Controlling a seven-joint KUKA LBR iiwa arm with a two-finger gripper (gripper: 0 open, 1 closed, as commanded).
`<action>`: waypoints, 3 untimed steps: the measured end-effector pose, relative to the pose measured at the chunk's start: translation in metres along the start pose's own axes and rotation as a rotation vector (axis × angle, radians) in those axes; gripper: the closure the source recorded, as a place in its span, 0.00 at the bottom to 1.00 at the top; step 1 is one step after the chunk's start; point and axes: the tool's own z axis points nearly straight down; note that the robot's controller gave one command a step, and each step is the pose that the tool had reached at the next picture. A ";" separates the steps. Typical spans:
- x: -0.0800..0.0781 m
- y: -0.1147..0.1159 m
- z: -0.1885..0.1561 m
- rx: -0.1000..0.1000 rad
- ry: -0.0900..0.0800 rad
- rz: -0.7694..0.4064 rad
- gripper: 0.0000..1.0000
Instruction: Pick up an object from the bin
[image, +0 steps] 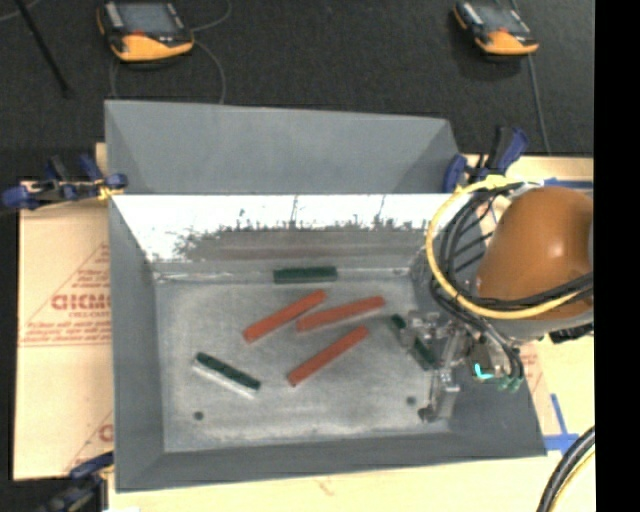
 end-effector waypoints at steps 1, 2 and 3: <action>-0.001 -0.023 0.088 0.000 -0.003 -0.552 0.00; -0.002 -0.023 0.086 0.002 -0.007 -0.554 1.00; -0.002 -0.023 0.086 0.002 -0.007 -0.556 0.00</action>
Offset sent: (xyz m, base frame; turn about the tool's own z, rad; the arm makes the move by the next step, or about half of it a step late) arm 0.0008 -0.0226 -0.0865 -0.5527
